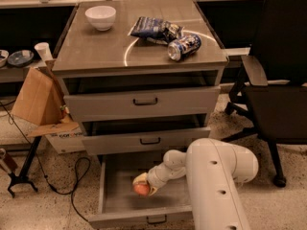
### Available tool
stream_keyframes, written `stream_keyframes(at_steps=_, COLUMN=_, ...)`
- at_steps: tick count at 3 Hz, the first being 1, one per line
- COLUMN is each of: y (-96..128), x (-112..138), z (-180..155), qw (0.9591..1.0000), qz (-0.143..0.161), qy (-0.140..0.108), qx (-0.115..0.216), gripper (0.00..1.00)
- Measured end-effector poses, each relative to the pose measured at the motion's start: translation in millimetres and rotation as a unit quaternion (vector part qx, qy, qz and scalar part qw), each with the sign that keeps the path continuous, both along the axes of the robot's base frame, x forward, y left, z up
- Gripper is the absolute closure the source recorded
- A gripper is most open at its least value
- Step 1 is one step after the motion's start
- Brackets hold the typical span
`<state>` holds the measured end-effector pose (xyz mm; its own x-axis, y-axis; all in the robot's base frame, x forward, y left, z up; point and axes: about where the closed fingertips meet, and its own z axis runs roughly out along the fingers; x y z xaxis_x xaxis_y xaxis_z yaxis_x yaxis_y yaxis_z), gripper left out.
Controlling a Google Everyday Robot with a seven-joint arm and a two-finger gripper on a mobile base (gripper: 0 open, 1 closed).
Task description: Place apple into bottom drawer
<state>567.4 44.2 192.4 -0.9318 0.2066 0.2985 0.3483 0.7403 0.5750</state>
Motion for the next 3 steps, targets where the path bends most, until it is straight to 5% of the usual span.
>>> stream_keyframes(at_steps=3, y=9.0, x=9.3, z=4.7, qw=0.9996, qz=0.016, qy=-0.008, qx=-0.024, gripper=0.12)
